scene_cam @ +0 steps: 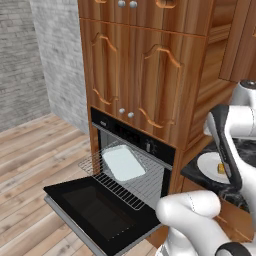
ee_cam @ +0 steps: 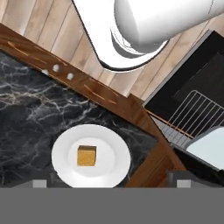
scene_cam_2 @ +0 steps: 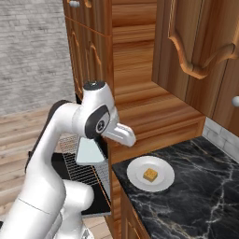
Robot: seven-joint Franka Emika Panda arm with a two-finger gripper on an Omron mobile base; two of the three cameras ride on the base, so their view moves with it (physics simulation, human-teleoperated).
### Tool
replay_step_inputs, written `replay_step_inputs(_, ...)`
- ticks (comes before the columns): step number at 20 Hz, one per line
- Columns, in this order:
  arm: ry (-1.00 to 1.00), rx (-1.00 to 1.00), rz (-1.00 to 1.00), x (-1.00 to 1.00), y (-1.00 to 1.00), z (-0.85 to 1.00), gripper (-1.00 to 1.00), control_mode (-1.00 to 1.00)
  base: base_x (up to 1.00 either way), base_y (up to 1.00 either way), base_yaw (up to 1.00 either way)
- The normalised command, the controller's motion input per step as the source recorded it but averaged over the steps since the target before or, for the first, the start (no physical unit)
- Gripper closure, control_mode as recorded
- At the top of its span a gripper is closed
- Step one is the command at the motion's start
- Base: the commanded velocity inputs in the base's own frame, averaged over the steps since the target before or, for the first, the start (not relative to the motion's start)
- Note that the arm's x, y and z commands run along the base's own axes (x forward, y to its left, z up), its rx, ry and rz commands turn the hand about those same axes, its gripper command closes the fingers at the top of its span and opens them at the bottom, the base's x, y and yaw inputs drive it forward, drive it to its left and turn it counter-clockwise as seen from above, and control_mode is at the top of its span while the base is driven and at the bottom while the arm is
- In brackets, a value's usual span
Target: Take the baked cake out of the oven and place it on the plate for cooling. Then close the oven door.
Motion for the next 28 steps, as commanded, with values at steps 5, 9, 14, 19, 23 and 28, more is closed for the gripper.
replay_step_inputs(5,0.00,-0.01,0.00,-0.46,0.88,0.19,-1.00,-1.00,0.00,0.00,0.00)
replay_step_inputs(9,0.00,0.00,-0.15,-0.33,0.88,0.00,-1.00,-1.00,0.00,0.00,0.00)
replay_step_inputs(14,0.00,0.00,-0.39,0.00,0.83,0.00,-1.00,-1.00,0.00,0.00,0.00)
replay_step_inputs(19,0.06,0.05,-0.48,0.21,0.70,-0.02,-1.00,-1.00,0.00,0.00,0.00)
replay_step_inputs(23,0.09,0.12,-0.50,0.29,0.57,-0.07,-1.00,-1.00,0.00,0.00,0.00)
replay_step_inputs(28,0.10,0.15,-0.52,0.42,0.43,-0.28,-1.00,-1.00,0.00,0.00,0.00)
